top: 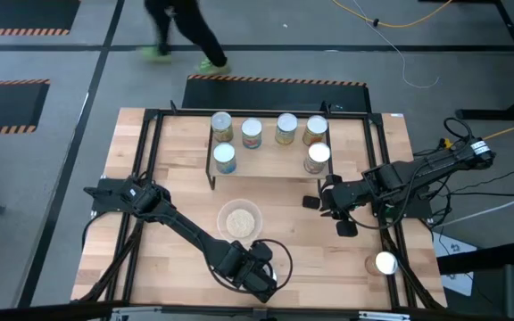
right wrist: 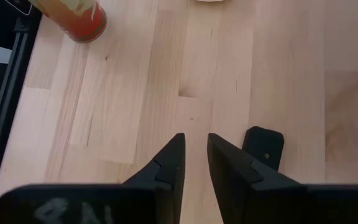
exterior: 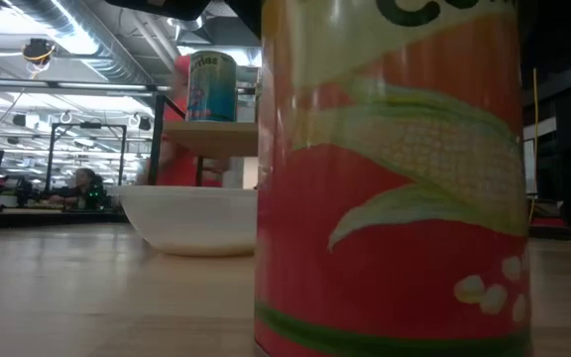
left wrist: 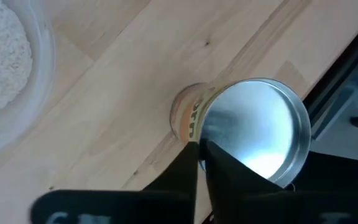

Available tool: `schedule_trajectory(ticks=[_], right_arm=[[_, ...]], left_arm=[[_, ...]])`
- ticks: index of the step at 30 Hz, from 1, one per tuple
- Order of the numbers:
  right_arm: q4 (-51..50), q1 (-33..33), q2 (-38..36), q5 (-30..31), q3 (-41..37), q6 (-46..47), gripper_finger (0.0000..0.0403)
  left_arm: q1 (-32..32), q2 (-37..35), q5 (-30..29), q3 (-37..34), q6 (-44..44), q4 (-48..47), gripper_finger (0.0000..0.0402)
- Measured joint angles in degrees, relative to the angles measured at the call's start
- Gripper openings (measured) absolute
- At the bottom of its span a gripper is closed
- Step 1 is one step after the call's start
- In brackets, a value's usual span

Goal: Pick and place cans onto a shelf
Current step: Put the canned corn on the shelf

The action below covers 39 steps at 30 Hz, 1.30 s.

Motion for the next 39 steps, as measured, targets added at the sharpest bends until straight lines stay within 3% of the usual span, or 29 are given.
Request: schedule_trajectory(ticks=[3, 16, 27, 39], right_arm=[[0.27, -0.01, -0.01, 0.00, 0.00, 0.00, 0.0074], [0.39, -0.01, -0.02, -0.02, 0.00, 1.44, 0.0074], [0.89, -0.02, 0.00, -0.02, 0.00, 3.39, 0.0074], [2.66, 0.00, 0.20, -0.02, -0.02, 3.35, 0.0074]], left_arm=[[0.04, 0.00, -0.33, 0.00, 1.70, -0.01, 0.0005], [1.87, -1.82, 1.50, -0.20, 11.29, 0.38, 0.0002], [7.23, -11.67, 5.05, -0.11, 19.90, -1.27, 0.0001], [19.69, -23.84, 3.18, -0.07, 30.88, -7.49, 0.0000]])
